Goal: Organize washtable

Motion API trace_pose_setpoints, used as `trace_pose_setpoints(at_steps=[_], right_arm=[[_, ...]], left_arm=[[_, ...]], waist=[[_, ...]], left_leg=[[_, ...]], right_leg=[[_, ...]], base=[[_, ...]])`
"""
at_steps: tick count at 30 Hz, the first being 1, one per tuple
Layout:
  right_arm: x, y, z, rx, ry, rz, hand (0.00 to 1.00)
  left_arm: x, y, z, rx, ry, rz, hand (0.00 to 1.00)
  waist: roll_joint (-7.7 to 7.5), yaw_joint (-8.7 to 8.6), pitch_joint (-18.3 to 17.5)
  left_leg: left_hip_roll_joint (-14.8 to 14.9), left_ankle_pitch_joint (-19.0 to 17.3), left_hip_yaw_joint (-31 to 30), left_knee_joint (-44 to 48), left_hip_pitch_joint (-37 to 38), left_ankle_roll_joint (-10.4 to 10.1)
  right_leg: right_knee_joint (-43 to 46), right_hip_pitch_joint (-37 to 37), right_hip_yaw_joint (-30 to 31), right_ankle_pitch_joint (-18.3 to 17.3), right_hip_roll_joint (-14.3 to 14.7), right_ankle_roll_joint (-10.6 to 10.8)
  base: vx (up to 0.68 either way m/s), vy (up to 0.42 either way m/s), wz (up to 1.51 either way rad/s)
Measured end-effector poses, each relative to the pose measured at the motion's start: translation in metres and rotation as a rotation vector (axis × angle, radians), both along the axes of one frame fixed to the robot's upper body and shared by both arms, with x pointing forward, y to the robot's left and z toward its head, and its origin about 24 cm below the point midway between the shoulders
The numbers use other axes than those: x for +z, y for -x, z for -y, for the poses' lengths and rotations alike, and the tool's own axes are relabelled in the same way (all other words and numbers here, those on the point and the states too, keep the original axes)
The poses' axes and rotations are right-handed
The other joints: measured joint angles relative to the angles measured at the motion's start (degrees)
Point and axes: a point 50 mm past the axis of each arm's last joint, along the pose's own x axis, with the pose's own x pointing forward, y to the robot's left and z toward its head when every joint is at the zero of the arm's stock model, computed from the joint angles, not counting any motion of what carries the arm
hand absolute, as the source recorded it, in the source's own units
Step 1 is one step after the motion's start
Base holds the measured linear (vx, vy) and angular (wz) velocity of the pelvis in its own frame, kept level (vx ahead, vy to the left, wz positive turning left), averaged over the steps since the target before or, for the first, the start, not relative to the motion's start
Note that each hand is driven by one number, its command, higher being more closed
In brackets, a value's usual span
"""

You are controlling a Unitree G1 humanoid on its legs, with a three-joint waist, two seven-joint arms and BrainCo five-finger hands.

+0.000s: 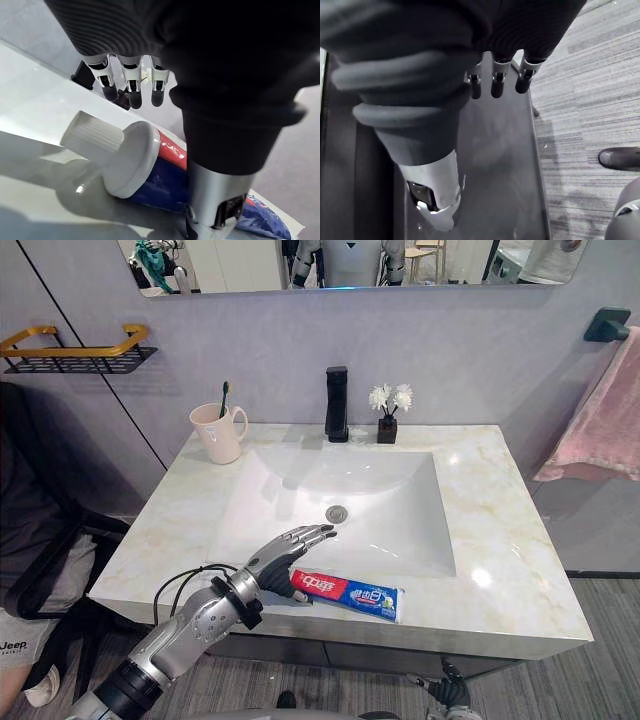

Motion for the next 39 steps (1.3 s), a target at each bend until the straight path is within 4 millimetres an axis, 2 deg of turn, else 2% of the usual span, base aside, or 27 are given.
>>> trace_pose_setpoints(at_steps=[2, 6, 11, 16, 24, 27, 32, 34, 36, 39], right_arm=[[0.000, -0.001, 0.001, 0.008, 0.004, 0.000, 0.00], [0.002, -0.004, 0.003, 0.022, 0.009, 0.006, 0.00], [0.005, -0.011, 0.008, 0.032, 0.025, 0.019, 0.00], [0.008, -0.015, 0.015, 0.037, 0.045, 0.027, 0.00], [0.010, -0.015, 0.018, 0.023, 0.054, 0.034, 0.00], [0.012, -0.008, 0.028, -0.061, 0.063, 0.048, 0.00], [0.031, 0.005, 0.060, -0.316, 0.132, 0.151, 0.00], [0.045, 0.010, 0.075, -0.457, 0.183, 0.230, 0.00], [0.056, 0.012, 0.084, -0.521, 0.219, 0.285, 0.00], [0.087, 0.010, 0.101, -0.611, 0.321, 0.420, 0.00]], left_arm=[[-0.003, -0.002, 0.001, -0.008, -0.018, -0.010, 1.00], [-0.022, -0.006, -0.004, -0.029, -0.119, -0.089, 1.00], [-0.015, -0.020, -0.004, -0.057, -0.172, -0.066, 1.00], [-0.013, -0.019, -0.009, -0.089, -0.179, -0.083, 1.00], [-0.014, -0.020, -0.023, -0.053, -0.213, -0.091, 1.00], [-0.014, -0.016, -0.028, -0.010, -0.174, -0.098, 1.00], [-0.011, -0.006, -0.034, 0.107, -0.025, -0.124, 1.00], [0.001, -0.007, -0.035, 0.187, 0.100, -0.083, 1.00], [0.012, -0.008, -0.038, 0.237, 0.185, -0.044, 1.00], [0.033, -0.011, -0.043, 0.307, 0.304, 0.036, 1.00]], waist=[[0.02, -0.04, 0.01], [0.20, -0.67, 0.06], [0.49, -1.88, 0.10], [1.15, -2.97, 0.10], [1.65, -3.26, 0.52], [1.89, -3.29, 0.66], [1.68, -3.19, 0.80], [1.45, -2.95, 0.89], [1.24, -2.94, 0.83], [0.77, -3.04, 0.88]], left_leg=[[0.13, 0.00, 0.54, -0.34, 0.39, -0.01], [0.40, 0.11, 1.26, -0.93, 0.75, -0.17], [0.58, -0.01, 2.33, -1.36, 1.07, -0.29], [0.65, -0.36, 2.92, -1.85, 1.45, -0.65], [0.94, -2.20, 4.88, 0.08, 1.80, -0.61], [0.94, -2.21, 5.12, 0.08, 1.87, -0.60], [1.16, -2.21, 5.78, -0.05, 1.84, -0.61], [1.39, -2.20, 6.45, -0.66, 1.76, -0.60], [1.50, -2.20, 6.99, -0.83, 1.71, -0.59], [1.53, -2.28, 7.68, -0.85, 1.61, -0.50]], right_leg=[[0.00, 0.00, 0.38, 0.04, 0.00, -0.06], [-0.06, -0.21, 0.92, 0.04, 0.12, -0.06], [-0.85, -0.32, 2.22, 0.14, 0.24, -0.16], [-0.98, -0.28, 2.80, 0.15, 0.27, -0.11], [-0.62, -0.21, 4.96, 0.13, 0.18, -0.13], [-0.52, -0.31, 5.16, 0.11, 0.13, -0.13], [-0.47, -0.64, 5.55, 0.12, 0.23, -0.13], [-0.42, -1.46, 6.57, 0.11, 0.42, -0.14], [-0.26, -1.92, 6.97, 0.11, 0.45, -0.14], [-0.01, -2.46, 7.80, 0.13, 0.60, -0.12]], base=[[-0.02, 0.001, -0.12], [-0.02, -0.005, -0.08], [0.02, -0.013, -0.13], [0.06, -0.020, -0.10], [-0.02, -0.006, -0.14], [-0.04, -0.005, -0.03], [-0.02, -0.010, -0.04], [-0.03, -0.013, -0.19], [-0.01, -0.011, -0.17], [0.01, -0.014, -0.12]])
